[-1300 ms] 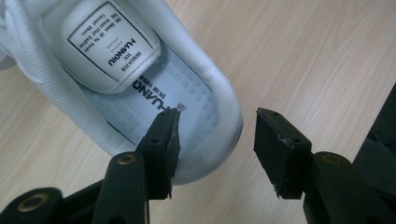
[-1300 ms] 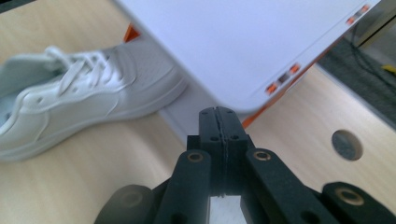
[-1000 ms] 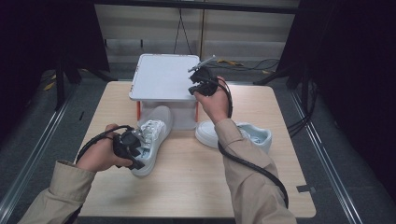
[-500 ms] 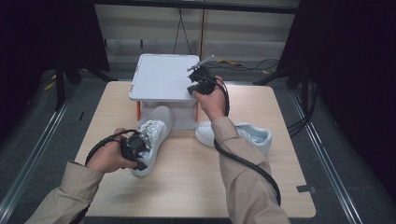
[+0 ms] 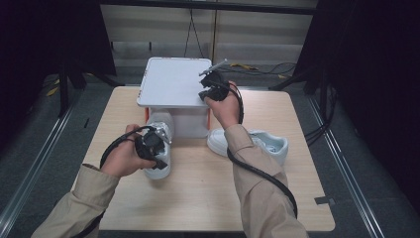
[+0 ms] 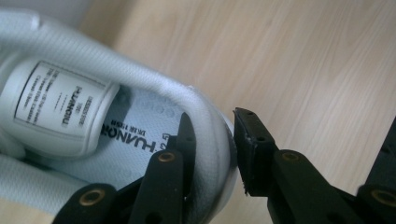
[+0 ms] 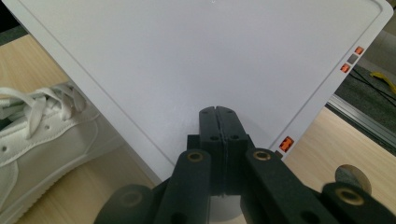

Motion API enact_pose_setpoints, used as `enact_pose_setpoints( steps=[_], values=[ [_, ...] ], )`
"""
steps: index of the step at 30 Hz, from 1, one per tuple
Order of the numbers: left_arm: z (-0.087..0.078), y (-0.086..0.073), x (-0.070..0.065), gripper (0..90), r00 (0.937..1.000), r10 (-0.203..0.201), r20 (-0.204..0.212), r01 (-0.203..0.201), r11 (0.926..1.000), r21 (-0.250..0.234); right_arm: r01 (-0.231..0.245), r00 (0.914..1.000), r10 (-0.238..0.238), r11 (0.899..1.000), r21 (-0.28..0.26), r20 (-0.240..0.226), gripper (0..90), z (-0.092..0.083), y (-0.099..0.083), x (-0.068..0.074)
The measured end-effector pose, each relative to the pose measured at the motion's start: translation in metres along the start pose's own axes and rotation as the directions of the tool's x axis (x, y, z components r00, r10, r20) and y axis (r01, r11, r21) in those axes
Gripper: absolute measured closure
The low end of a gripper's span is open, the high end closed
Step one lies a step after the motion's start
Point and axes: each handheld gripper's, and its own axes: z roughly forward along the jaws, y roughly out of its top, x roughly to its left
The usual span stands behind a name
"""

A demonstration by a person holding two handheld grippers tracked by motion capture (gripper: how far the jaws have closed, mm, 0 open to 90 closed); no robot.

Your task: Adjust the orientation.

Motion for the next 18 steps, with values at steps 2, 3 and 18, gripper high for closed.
enact_pose_setpoints(
  steps=[2, 3, 18],
  values=[
    [0.001, 0.005, 0.005, 72.9, 0.9991, 0.03, -0.03, -0.03, 0.9995, 0.009, -0.003, 1.0, 0.003, 1.0, 0.003, -0.002, 90.0, 0.0, 0.0, 0.0],
    [0.001, 0.008, 0.009, 72.8, 0.9981, 0.042, -0.046, -0.042, 0.9991, -0.001, -0.005, 1.0, 0.005, 1.0, 0.004, -0.004, 90.0, 0.0, 0.0, -0.001],
    [0.034, 0.015, 0.047, 72.0, 0.9983, 0.009, -0.058, -0.009, 1.0, 0.0, 0.016, 0.9999, -0.016, 1.0, 0.013, 0.003, 90.0, 0.001, 0.002, -0.001]
  ],
)
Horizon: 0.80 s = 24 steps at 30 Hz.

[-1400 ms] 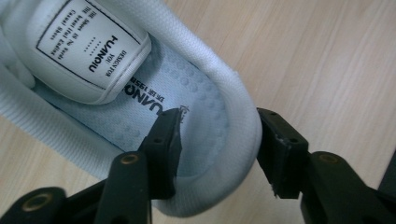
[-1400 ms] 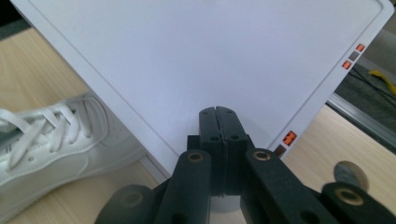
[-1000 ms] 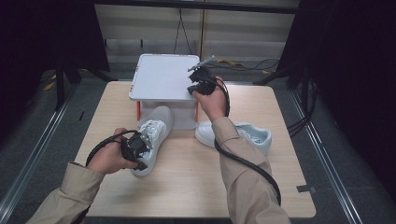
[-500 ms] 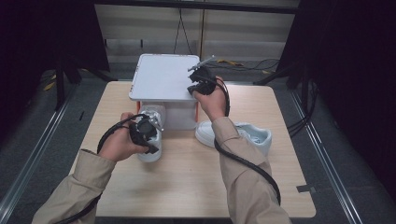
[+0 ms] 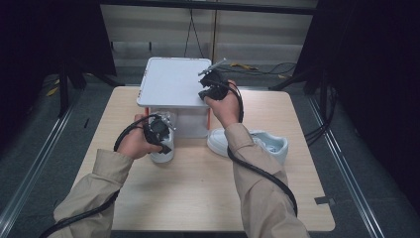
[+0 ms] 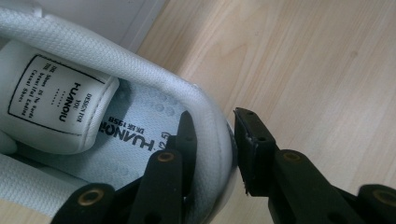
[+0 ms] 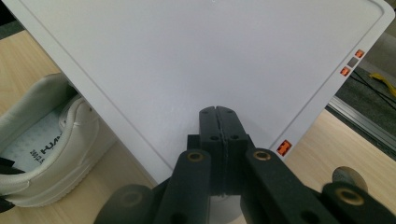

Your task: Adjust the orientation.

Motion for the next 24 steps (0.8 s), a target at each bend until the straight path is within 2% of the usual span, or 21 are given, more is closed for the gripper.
enact_pose_setpoints(
  steps=[3, 4, 5, 6, 7, 8, 9, 11, 12, 13, 14, 15, 16, 17, 18, 19, 20, 21, 22, 23, 24],
  values=[
    [-0.002, 0.0, -0.002, 68.0, 0.9991, 0.027, -0.032, -0.027, 0.9996, -0.01, 0.001, 1.0, -0.001, 1.0, 0.0, -0.001, 90.0, 0.0, 0.0, 0.0],
    [-0.005, -0.001, -0.006, 63.9, 0.9962, 0.049, -0.072, -0.051, 0.9984, -0.027, 0.005, 1.0, -0.005, 1.0, 0.002, 0.0, 90.0, 0.0, 0.0, 0.001],
    [-0.005, -0.001, -0.006, 61.8, 0.9962, 0.049, -0.072, -0.051, 0.9984, -0.027, 0.005, 1.0, -0.005, 1.0, 0.002, 0.0, 90.0, 0.0, 0.0, 0.001],
    [-0.014, -0.001, -0.009, 59.1, 0.9943, 0.06, -0.088, -0.065, 0.9962, -0.058, 0.002, 1.0, -0.002, 1.0, -0.001, 0.003, 90.0, 0.0, 0.0, 0.001],
    [-0.02, -0.001, -0.012, 57.0, 0.9941, 0.055, -0.093, -0.063, 0.9945, -0.084, -0.003, 1.0, 0.003, 1.0, -0.001, 0.0, 90.0, 0.0, 0.0, 0.0],
    [-0.027, 0.0, -0.015, 56.7, 0.9926, 0.062, -0.105, -0.072, 0.9931, -0.093, -0.009, 1.0, 0.009, 1.0, -0.003, -0.001, 90.0, 0.0, 0.0, 0.0],
    [-0.027, 0.0, -0.015, 57.5, 0.9926, 0.062, -0.105, -0.072, 0.9931, -0.093, -0.009, 1.0, 0.009, 1.0, -0.003, -0.001, 90.0, 0.0, 0.0, 0.0],
    [-0.039, 0.0, -0.023, 56.3, 0.9889, 0.081, -0.125, -0.095, 0.9899, -0.106, -0.02, 0.9998, 0.019, 1.0, -0.004, -0.008, 90.0, 0.0, -0.001, -0.002],
    [-0.047, -0.001, -0.031, 59.4, 0.9901, 0.091, -0.107, -0.103, 0.9879, -0.116, -0.021, 0.9997, 0.021, 1.0, -0.006, -0.009, 90.0, 0.0, -0.001, -0.002],
    [-0.047, -0.001, -0.031, 61.0, 0.9901, 0.091, -0.107, -0.103, 0.9879, -0.116, -0.021, 0.9997, 0.021, 1.0, -0.006, -0.009, 90.0, 0.0, -0.001, -0.002],
    [-0.053, -0.002, -0.037, 62.7, 0.9854, 0.113, -0.127, -0.127, 0.9863, -0.105, -0.014, 0.9999, 0.014, 1.0, -0.003, 0.0, 89.6, 0.0, -0.001, -0.001],
    [-0.055, -0.003, -0.039, 68.8, 0.9859, 0.117, -0.12, -0.126, 0.9897, -0.068, -0.01, 0.9999, 0.01, 1.0, -0.003, 0.003, 89.6, 0.0, -0.001, 0.0],
    [-0.055, -0.003, -0.039, 71.1, 0.9859, 0.117, -0.12, -0.126, 0.9897, -0.068, -0.01, 0.9999, 0.01, 1.0, -0.002, 0.005, 89.6, 0.0, 0.0, 0.0],
    [-0.05, -0.007, -0.041, 75.8, 0.9904, 0.108, -0.086, -0.111, 0.9936, -0.025, -0.011, 0.9999, 0.011, 1.0, 0.001, 0.007, 89.6, 0.0, 0.0, 0.001],
    [-0.05, -0.007, -0.041, 84.1, 0.9904, 0.108, -0.086, -0.111, 0.9936, -0.025, -0.009, 0.9999, 0.009, 1.0, 0.001, 0.009, 89.6, 0.0, 0.0, 0.001],
    [-0.046, -0.011, -0.042, 84.1, 0.9947, 0.084, -0.058, -0.085, 0.9964, -0.004, -0.009, 0.9999, 0.009, 1.0, 0.001, 0.009, 89.6, 0.0, 0.0, 0.001],
    [-0.037, -0.015, -0.043, 89.2, 0.9981, 0.048, -0.039, -0.048, 0.9988, 0.01, -0.009, 0.9999, 0.009, 1.0, 0.003, 0.011, 89.6, 0.0, 0.0, 0.001],
    [-0.023, -0.021, -0.044, 90.0, 0.9982, 0.046, -0.037, -0.046, 0.9989, 0.008, -0.011, 0.9999, 0.011, 1.0, 0.005, 0.011, 89.6, 0.0, 0.0, 0.001],
    [-0.023, -0.021, -0.044, 90.0, 0.9982, 0.046, -0.037, -0.046, 0.9989, 0.008, -0.011, 0.9999, 0.011, 1.0, 0.005, 0.011, 89.6, 0.0, 0.0, 0.001],
    [-0.008, -0.026, -0.045, 90.0, 0.9981, 0.036, -0.05, -0.034, 0.999, 0.029, -0.014, 0.9999, 0.014, 1.0, 0.005, 0.009, 89.6, 0.0, 0.001, 0.001],
    [-0.001, -0.028, -0.044, 90.0, 0.9982, 0.026, -0.054, -0.024, 0.9992, 0.032, -0.012, 0.9999, 0.012, 1.0, 0.005, 0.009, 89.6, 0.0, 0.001, 0.001]
  ],
)
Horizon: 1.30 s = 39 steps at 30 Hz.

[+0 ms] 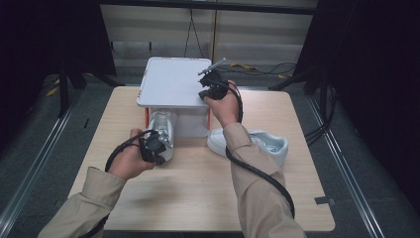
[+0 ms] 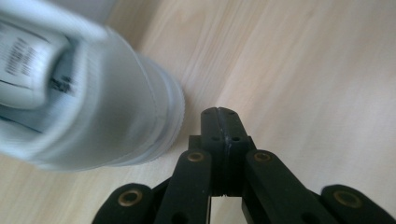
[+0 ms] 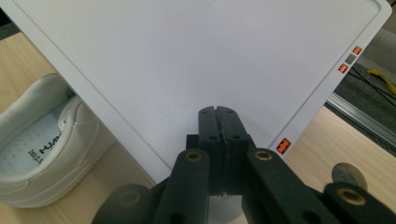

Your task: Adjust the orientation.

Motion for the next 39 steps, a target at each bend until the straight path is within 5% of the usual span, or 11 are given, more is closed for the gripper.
enact_pose_setpoints(
  steps=[3, 5, 17, 39],
  values=[
    [0.009, -0.002, 0.002, 90.0, 0.9999, -0.013, 0.004, 0.013, 0.9998, -0.013, 0.007, 0.9999, -0.007, 1.0, 0.008, 0.008, 89.6, 0.0, 0.001, 0.001],
    [0.014, -0.002, 0.008, 90.0, 0.9984, -0.03, -0.047, 0.03, 0.9995, -0.008, 0.014, 0.9999, -0.014, 1.0, 0.01, 0.009, 89.6, 0.0, 0.001, 0.001],
    [0.016, 0.008, 0.016, 90.0, 0.9971, -0.036, -0.067, 0.036, 0.9993, -0.009, 0.023, 0.9997, -0.023, 1.0, 0.005, 0.004, 89.7, 0.0, 0.001, 0.001],
    [0.026, 0.029, 0.057, 90.0, 0.9909, -0.087, -0.102, 0.084, 0.9957, -0.039, 0.026, 0.9997, -0.026, 1.0, 0.008, -0.002, 89.8, 0.001, 0.002, -0.001]
  ],
)
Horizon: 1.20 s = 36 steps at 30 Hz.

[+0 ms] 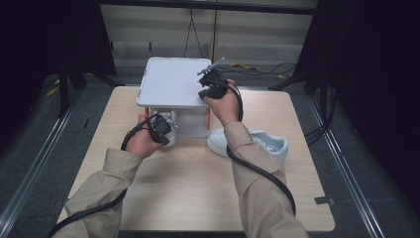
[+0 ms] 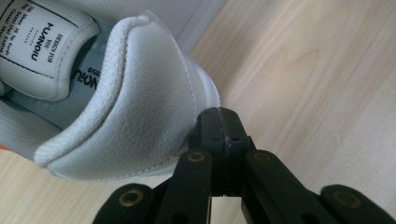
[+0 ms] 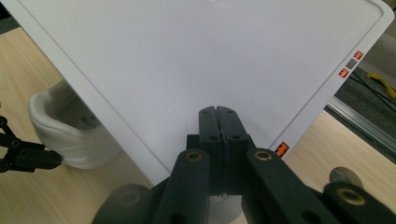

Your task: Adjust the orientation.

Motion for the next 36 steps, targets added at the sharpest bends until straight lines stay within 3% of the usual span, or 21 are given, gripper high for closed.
enact_pose_setpoints(
  steps=[13, 24, 25, 26, 28, 29, 32, 33, 34, 36],
  values=[
    [0.009, 0.008, 0.016, 90.0, 0.9986, -0.014, -0.052, 0.013, 0.9998, -0.013, -0.015, 0.9998, 0.015, 1.0, -0.007, -0.015, 89.8, 0.001, 0.0, -0.004],
    [0.01, 0.008, 0.017, 90.0, 0.9988, -0.029, -0.04, 0.028, 0.9996, -0.008, -0.014, 0.9997, 0.014, 1.0, -0.013, -0.02, 89.7, 0.002, 0.0, -0.006],
    [0.007, 0.006, 0.017, 90.0, 0.9977, -0.066, -0.014, 0.066, 0.9977, -0.016, -0.011, 0.9998, 0.011, 1.0, -0.016, -0.015, 88.8, 0.002, -0.001, -0.006],
    [0.007, 0.006, 0.017, 88.6, 0.9977, -0.066, -0.014, 0.066, 0.9977, -0.016, -0.011, 0.9998, 0.011, 1.0, -0.016, -0.015, 88.8, 0.002, -0.001, -0.006],
    [0.001, 0.005, 0.015, 86.2, 0.9944, -0.105, 0.006, 0.105, 0.9941, -0.026, -0.018, 0.9998, 0.017, 1.0, -0.018, -0.013, 87.6, 0.001, -0.001, -0.006],
    [-0.006, 0.004, 0.014, 83.3, 0.9903, -0.135, 0.034, 0.136, 0.9906, -0.018, -0.016, 0.9998, 0.016, 1.0, -0.003, -0.007, 85.2, -0.001, -0.001, -0.008],
    [-0.012, 0.001, 0.014, 80.3, 0.9874, -0.147, 0.059, 0.148, 0.989, -0.01, -0.036, 0.9994, 0.036, 0.999, 0.004, -0.003, 84.0, -0.002, -0.002, -0.01],
    [-0.017, -0.002, 0.013, 79.1, 0.9806, -0.173, 0.092, 0.175, 0.9845, -0.01, -0.04, 0.9992, 0.041, 0.999, 0.009, -0.002, 83.1, -0.005, -0.005, -0.013],
    [-0.017, -0.002, 0.013, 77.9, 0.9806, -0.173, 0.092, 0.175, 0.9845, -0.01, -0.04, 0.9992, 0.041, 0.999, 0.009, -0.002, 83.1, -0.005, -0.005, -0.013],
    [-0.022, -0.005, 0.013, 76.0, 0.9707, -0.206, 0.124, 0.21, 0.9777, -0.017, -0.048, 0.9988, 0.049, 0.999, 0.014, -0.006, 81.8, -0.009, -0.007, -0.015]
  ],
)
